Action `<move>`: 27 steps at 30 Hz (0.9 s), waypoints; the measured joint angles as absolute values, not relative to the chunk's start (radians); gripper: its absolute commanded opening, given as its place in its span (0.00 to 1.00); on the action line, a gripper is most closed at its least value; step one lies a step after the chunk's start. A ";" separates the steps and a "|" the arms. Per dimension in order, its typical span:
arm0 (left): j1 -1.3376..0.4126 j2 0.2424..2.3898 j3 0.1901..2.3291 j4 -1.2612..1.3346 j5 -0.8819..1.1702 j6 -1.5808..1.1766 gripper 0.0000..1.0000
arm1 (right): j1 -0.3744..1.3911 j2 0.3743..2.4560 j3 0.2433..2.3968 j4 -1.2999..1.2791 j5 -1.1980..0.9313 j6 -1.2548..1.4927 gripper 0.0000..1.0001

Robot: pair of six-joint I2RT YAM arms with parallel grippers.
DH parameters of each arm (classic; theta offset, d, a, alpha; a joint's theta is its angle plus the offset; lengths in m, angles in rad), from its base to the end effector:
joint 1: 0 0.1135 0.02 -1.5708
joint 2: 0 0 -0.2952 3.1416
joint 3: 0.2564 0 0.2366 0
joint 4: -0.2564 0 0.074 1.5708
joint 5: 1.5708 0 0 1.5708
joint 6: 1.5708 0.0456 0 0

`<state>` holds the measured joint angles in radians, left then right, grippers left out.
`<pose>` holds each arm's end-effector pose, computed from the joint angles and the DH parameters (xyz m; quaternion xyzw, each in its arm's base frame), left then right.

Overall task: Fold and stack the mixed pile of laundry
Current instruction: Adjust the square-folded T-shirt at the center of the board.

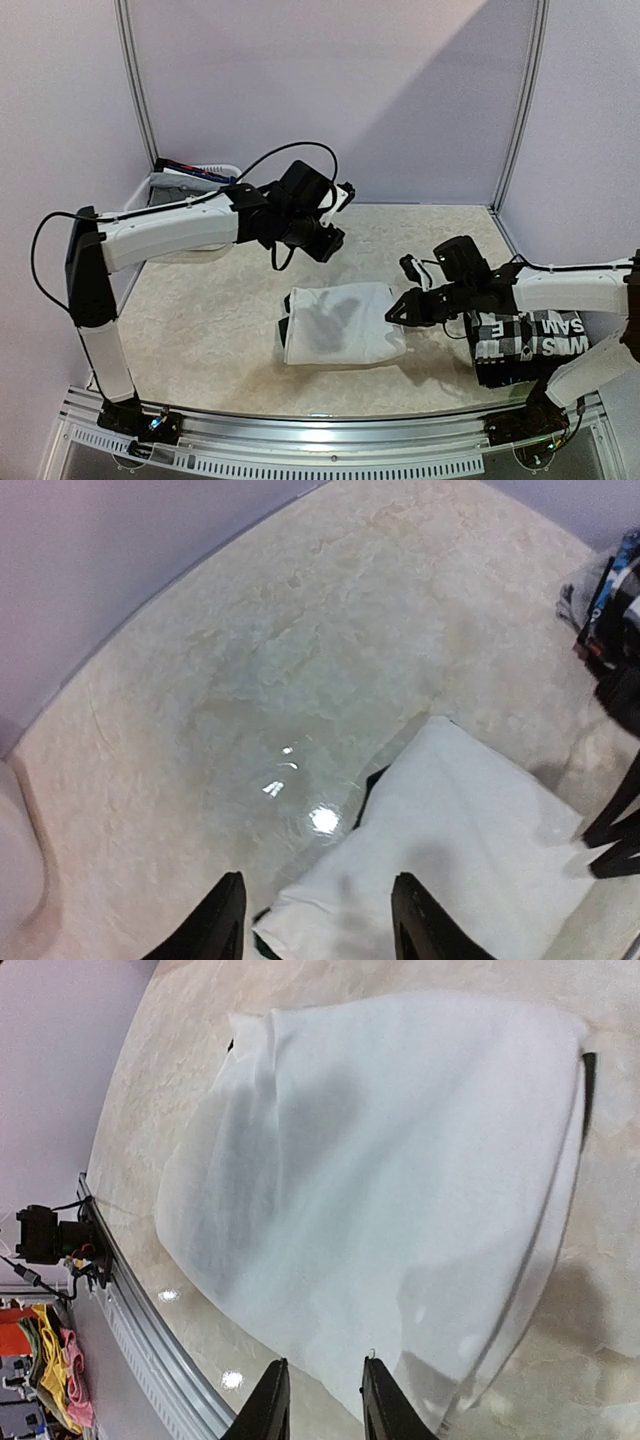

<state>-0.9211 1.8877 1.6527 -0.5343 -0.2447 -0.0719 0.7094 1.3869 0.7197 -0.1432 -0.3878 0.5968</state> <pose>0.2710 -0.3385 0.3168 0.3331 0.8523 -0.0856 0.3940 0.1883 0.1844 0.2250 -0.1227 0.9057 0.3634 0.1805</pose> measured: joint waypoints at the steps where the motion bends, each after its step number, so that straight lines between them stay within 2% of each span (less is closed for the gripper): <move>1: -0.923 1.863 1.617 -0.519 -0.231 -0.103 0.47 | 0.713 1.407 0.727 -0.136 -0.399 0.595 0.24; 12: -0.950 1.873 1.244 -0.423 -0.121 -0.339 0.40 | 0.719 1.650 0.765 -0.105 -0.376 0.585 0.22; 20: -1.003 1.831 1.040 -0.336 -0.191 -0.509 0.38 | 0.719 1.658 0.762 -0.081 -0.343 0.598 0.22; 22: -1.025 1.809 1.019 -0.345 -0.223 -0.546 0.39 | 0.719 1.644 0.753 -0.082 -0.335 0.601 0.23; 27: -1.070 1.757 1.037 -0.457 -0.360 -0.583 0.49 | 0.720 1.568 0.745 -0.159 -0.317 0.604 0.25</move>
<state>-1.0702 1.7573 1.0367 -0.4568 -0.3599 -0.5835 0.7200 1.5677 0.7452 -0.1585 -0.3172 0.6044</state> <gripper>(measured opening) 0.439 0.243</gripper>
